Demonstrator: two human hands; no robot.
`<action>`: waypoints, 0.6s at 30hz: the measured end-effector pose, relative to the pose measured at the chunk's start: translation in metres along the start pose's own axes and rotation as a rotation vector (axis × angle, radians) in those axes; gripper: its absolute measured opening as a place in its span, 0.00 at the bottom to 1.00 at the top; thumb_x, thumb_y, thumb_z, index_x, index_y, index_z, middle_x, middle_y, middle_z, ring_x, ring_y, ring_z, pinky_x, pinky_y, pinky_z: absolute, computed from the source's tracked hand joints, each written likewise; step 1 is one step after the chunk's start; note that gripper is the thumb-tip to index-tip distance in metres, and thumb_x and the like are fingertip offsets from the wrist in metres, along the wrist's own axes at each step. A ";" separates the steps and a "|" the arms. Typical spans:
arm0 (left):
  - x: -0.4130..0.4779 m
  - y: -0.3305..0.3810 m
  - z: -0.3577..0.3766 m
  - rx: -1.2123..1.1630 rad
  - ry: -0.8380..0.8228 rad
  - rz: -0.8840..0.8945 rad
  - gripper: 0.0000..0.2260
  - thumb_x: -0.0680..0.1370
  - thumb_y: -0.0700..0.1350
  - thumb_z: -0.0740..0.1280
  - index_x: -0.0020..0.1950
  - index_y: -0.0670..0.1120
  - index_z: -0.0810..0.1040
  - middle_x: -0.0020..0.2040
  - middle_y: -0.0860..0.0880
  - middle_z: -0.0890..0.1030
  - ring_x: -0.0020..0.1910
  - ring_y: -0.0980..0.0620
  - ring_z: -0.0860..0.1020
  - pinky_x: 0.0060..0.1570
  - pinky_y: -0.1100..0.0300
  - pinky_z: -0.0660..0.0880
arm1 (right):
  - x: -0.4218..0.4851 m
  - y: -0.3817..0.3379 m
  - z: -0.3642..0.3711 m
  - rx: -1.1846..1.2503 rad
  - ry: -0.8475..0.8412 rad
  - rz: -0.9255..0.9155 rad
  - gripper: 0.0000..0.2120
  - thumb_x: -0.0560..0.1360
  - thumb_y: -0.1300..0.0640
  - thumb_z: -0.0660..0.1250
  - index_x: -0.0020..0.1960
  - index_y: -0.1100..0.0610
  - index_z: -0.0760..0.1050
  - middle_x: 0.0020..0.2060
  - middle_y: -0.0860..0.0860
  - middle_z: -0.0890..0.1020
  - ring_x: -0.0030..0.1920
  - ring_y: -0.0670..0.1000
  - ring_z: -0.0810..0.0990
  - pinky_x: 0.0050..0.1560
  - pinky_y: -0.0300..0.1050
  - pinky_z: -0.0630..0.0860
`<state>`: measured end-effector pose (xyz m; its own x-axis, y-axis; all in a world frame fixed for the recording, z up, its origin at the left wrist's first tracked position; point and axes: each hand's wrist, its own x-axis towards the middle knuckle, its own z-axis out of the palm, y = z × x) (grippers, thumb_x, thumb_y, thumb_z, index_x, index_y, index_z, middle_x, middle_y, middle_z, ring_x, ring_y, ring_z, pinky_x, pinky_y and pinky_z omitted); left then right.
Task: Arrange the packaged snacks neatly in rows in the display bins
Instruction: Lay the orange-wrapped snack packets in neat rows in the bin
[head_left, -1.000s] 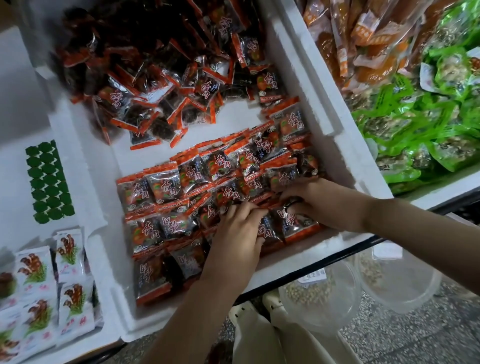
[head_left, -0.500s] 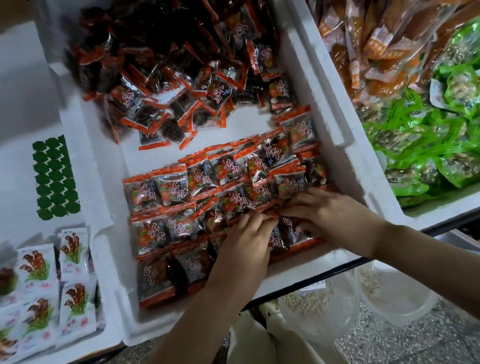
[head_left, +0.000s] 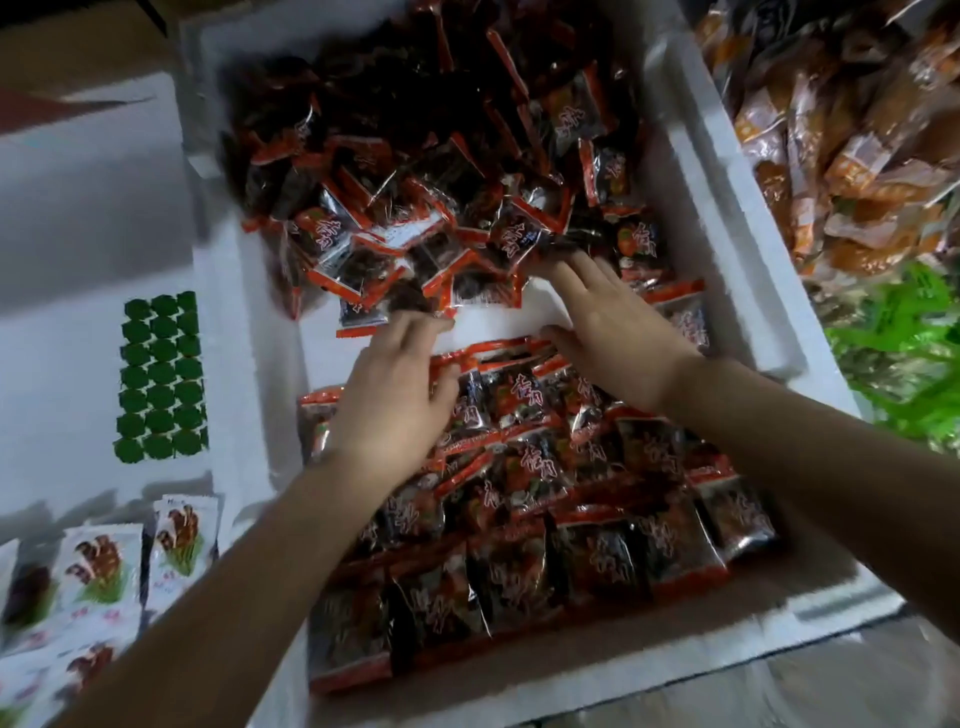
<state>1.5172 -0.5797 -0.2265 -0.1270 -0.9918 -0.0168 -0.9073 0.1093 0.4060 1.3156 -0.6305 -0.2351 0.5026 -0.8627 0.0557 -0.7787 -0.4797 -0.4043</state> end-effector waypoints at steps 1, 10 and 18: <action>0.012 -0.006 -0.001 -0.007 -0.002 -0.033 0.19 0.79 0.46 0.63 0.70 0.45 0.67 0.67 0.47 0.69 0.65 0.50 0.68 0.64 0.60 0.63 | 0.012 0.000 0.003 -0.020 0.001 0.035 0.29 0.77 0.59 0.64 0.74 0.58 0.56 0.66 0.57 0.66 0.66 0.57 0.64 0.69 0.51 0.62; 0.068 -0.030 0.013 0.141 -0.043 -0.089 0.39 0.73 0.51 0.71 0.77 0.45 0.53 0.71 0.45 0.67 0.69 0.46 0.62 0.68 0.54 0.58 | 0.078 0.003 0.017 -0.290 -0.131 0.183 0.45 0.72 0.42 0.67 0.77 0.50 0.42 0.74 0.56 0.58 0.68 0.64 0.61 0.70 0.55 0.60; 0.061 -0.032 -0.003 0.086 0.069 0.022 0.18 0.80 0.45 0.62 0.69 0.44 0.67 0.51 0.43 0.79 0.47 0.44 0.78 0.45 0.51 0.74 | 0.072 0.008 0.009 -0.123 0.161 0.132 0.19 0.80 0.53 0.58 0.70 0.55 0.61 0.53 0.55 0.79 0.51 0.60 0.75 0.46 0.52 0.71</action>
<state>1.5394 -0.6441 -0.2376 -0.1218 -0.9910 0.0549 -0.9360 0.1331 0.3257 1.3486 -0.6955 -0.2426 0.3348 -0.9289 0.1585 -0.8786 -0.3685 -0.3038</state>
